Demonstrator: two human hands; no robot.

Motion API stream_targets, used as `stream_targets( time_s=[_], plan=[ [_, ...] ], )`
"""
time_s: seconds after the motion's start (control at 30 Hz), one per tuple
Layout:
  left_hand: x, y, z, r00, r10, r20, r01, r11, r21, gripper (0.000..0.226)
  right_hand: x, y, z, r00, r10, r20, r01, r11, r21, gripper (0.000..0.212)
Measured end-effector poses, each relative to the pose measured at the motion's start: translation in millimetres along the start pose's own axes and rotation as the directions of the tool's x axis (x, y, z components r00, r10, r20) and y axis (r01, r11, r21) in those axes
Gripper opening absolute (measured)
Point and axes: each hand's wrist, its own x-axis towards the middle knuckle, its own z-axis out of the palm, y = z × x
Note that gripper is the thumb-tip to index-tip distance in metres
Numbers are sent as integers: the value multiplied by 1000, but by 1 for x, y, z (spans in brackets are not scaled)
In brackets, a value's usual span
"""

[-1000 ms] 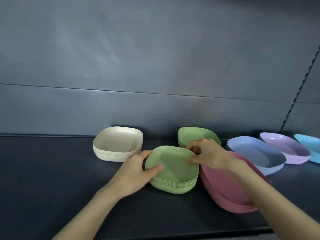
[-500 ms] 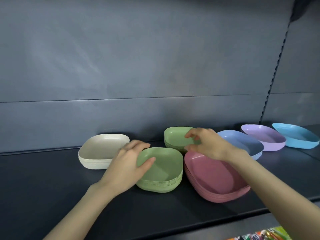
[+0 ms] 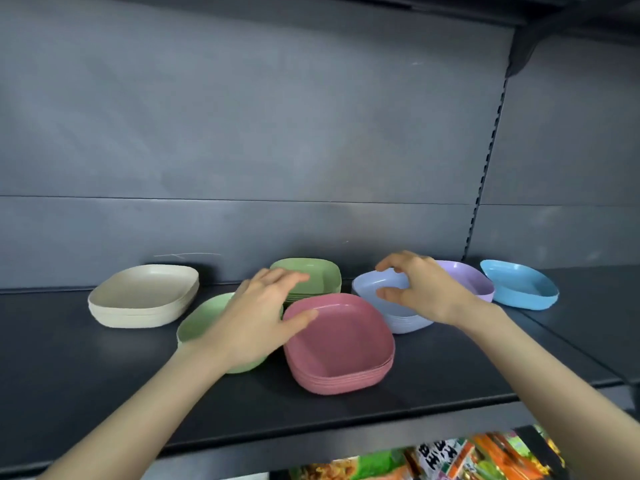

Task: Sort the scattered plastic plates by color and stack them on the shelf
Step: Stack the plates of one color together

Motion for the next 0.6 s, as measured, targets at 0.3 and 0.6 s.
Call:
stream_targets(
  time_s=[0.3, 0.6],
  plan=[
    [-58, 67, 26, 968, -248, -30, 246, 968, -50, 87, -48, 41, 7, 982, -149, 119, 133, 982, 135, 42],
    [-82, 74, 41, 935, -353, -39, 348, 934, -83, 73, -70, 43, 29, 959, -222, 175, 133, 900, 414, 60]
  ],
)
